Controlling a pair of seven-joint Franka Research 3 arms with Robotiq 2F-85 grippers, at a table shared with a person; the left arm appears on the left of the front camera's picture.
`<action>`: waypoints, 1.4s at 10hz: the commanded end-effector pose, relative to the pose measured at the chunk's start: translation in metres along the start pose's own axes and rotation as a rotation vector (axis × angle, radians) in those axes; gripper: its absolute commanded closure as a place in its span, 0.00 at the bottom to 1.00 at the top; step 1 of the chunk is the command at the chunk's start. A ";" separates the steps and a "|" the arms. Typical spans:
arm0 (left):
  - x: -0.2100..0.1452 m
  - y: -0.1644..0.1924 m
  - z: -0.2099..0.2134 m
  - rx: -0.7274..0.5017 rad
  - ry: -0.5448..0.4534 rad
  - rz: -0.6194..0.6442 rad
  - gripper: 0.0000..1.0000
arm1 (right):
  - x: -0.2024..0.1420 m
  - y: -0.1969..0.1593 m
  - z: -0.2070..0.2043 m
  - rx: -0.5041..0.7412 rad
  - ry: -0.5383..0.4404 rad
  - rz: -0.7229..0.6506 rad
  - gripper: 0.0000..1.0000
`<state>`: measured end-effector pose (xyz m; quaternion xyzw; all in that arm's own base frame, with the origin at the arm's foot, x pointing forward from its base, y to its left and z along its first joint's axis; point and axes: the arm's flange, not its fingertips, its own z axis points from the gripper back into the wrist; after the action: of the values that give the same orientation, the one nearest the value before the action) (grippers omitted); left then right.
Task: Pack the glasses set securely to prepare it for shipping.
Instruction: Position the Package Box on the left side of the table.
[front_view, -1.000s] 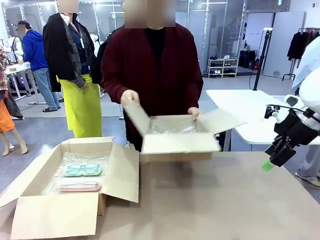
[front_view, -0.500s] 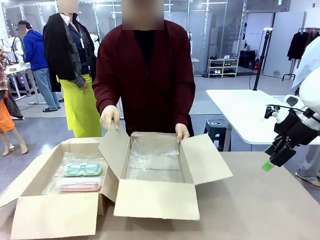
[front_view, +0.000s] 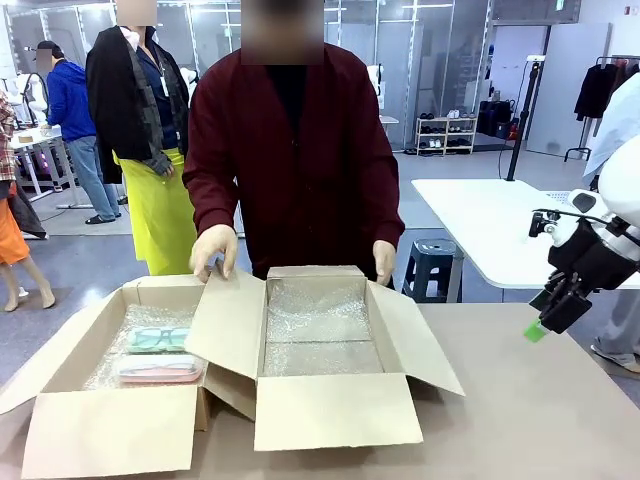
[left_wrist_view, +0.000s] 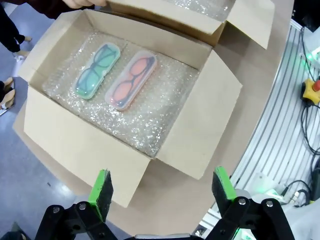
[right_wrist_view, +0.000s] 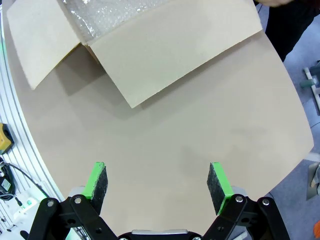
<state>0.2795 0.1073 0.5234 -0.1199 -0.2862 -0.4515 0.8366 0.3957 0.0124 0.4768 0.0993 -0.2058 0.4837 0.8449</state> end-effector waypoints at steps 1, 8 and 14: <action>0.001 -0.001 0.003 0.018 0.008 0.004 0.00 | 0.000 0.000 0.000 -0.005 0.006 0.019 0.00; 0.001 -0.001 0.003 0.018 0.008 0.004 0.00 | 0.000 0.000 0.000 -0.005 0.006 0.019 0.00; 0.001 -0.001 0.003 0.018 0.008 0.004 0.00 | 0.000 0.000 0.000 -0.005 0.006 0.019 0.00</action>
<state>0.2796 0.1071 0.5233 -0.1202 -0.2862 -0.4520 0.8363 0.3957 0.0124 0.4768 0.0993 -0.2058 0.4837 0.8449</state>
